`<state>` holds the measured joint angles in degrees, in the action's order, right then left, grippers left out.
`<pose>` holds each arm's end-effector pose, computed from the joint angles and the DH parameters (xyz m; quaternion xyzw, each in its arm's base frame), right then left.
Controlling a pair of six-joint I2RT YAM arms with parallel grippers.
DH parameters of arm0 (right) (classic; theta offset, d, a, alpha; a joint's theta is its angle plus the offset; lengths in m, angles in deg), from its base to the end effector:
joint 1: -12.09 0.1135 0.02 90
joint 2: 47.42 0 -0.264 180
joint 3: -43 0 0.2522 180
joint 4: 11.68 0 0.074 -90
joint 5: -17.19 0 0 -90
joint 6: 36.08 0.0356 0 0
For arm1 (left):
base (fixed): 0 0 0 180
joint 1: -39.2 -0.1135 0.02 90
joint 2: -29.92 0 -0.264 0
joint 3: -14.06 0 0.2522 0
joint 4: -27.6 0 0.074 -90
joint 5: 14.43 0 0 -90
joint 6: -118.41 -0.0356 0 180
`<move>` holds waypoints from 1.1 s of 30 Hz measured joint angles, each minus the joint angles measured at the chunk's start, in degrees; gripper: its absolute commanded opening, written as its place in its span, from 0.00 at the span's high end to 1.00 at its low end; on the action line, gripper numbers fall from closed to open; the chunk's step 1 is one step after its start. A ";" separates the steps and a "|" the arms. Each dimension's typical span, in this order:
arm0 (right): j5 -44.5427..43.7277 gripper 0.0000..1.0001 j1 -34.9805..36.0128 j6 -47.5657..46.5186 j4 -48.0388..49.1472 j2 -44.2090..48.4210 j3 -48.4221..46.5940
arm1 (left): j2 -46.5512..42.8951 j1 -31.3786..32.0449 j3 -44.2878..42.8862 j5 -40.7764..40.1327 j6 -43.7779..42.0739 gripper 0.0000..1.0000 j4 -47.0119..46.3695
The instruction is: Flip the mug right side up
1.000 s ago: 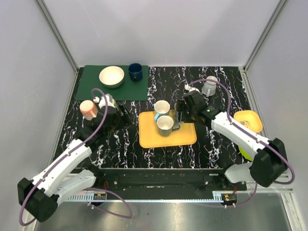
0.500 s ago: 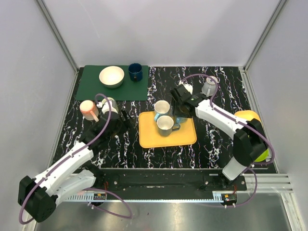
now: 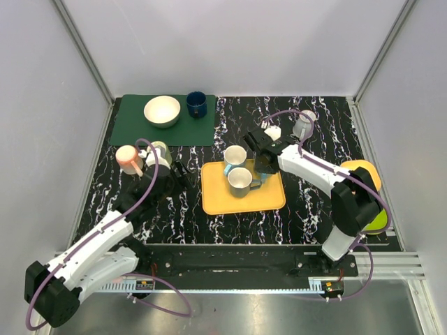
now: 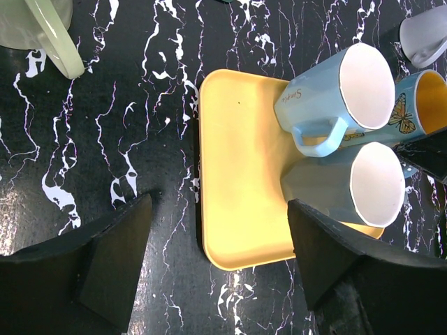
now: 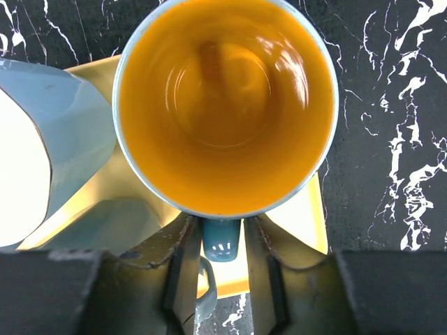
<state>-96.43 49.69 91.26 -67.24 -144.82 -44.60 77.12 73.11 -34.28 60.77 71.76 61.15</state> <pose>0.2836 0.2004 0.2355 0.0415 0.9564 -0.0316 0.2874 0.1580 -0.0953 0.2541 -0.1333 0.8610 -0.2100 0.4436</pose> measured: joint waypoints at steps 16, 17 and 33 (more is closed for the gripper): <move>-0.87 1.00 0.22 -1.20 3.28 5.16 5.88 | -0.02 0.00 0.02 -0.04 0.00 0.22 0.00; -0.83 1.00 0.20 -1.40 2.64 6.45 6.71 | -0.02 0.00 0.02 -0.07 0.00 0.22 -0.02; 0.85 1.00 0.15 -4.11 -2.69 23.71 11.34 | 2.58 0.00 -1.11 -0.28 0.09 0.24 -0.74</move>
<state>-95.57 49.85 87.15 -69.93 -121.11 -33.26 79.69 73.11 -35.40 60.48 71.85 60.41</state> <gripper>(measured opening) 0.302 0.775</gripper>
